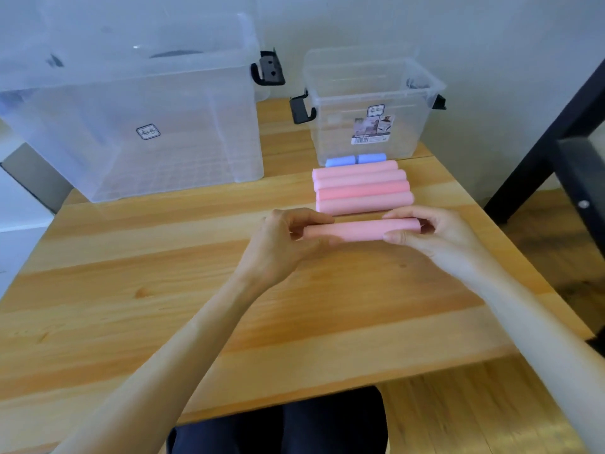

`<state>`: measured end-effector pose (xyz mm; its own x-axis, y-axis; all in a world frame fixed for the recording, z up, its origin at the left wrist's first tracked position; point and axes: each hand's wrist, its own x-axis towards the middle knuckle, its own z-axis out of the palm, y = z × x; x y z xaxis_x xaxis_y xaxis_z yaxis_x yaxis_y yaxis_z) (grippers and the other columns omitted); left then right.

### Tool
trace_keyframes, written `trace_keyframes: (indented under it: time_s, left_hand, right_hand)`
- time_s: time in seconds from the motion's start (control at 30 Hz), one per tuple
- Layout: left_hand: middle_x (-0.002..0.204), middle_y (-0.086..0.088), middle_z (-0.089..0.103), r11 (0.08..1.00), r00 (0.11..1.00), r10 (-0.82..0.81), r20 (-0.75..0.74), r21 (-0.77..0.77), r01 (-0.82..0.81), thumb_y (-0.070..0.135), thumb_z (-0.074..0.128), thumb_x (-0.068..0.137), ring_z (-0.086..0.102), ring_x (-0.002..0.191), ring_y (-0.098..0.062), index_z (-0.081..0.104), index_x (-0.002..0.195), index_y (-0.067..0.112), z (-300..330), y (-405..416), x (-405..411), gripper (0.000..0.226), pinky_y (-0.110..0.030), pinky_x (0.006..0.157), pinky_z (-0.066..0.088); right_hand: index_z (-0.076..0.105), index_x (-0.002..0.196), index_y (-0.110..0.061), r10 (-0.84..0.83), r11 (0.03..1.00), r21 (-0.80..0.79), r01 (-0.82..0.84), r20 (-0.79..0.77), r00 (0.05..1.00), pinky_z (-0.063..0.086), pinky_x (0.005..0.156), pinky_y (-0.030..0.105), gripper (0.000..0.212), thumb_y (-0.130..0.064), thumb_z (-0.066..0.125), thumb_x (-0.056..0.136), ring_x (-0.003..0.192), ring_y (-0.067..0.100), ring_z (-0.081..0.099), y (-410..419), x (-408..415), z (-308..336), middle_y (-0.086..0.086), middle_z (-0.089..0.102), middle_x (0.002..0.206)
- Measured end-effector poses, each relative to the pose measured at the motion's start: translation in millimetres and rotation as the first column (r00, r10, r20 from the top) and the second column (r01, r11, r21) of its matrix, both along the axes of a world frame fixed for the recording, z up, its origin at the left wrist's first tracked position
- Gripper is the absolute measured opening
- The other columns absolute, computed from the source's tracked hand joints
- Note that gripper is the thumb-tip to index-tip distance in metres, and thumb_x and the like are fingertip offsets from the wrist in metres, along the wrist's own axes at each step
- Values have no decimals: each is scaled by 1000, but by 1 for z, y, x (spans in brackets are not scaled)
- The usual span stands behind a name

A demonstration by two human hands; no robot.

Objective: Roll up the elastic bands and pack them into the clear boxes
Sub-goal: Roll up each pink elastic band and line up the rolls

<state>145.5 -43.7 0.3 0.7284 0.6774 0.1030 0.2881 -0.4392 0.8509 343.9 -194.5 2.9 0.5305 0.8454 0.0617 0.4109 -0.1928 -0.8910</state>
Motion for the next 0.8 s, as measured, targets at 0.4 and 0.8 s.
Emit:
trace_keyframes:
  time_s: [0.4, 0.8]
  left_hand:
    - [98, 19, 69, 985, 997, 67, -36, 161, -60, 31, 79, 81, 62, 91, 1, 71, 104, 31, -18, 7, 26, 24, -14, 81, 48]
    - [107, 15, 65, 950, 996, 49, -75, 312, -23, 24, 78, 81, 59, 98, 0, 71, 109, 32, -16, 15, 14, 30, -3, 80, 38]
  right_hand:
    - [66, 92, -36, -52, 998, -18, 55, 171, 984, 34, 87, 11, 24, -29, 82, 76, 106, 4, 51, 15, 29, -22, -13, 63, 108]
    - [71, 97, -20, -163, 986, 95, 134, 484, 860, 34, 80, 6, 27, -20, 84, 74, 91, 9, 51, 15, 11, -17, -9, 53, 95]
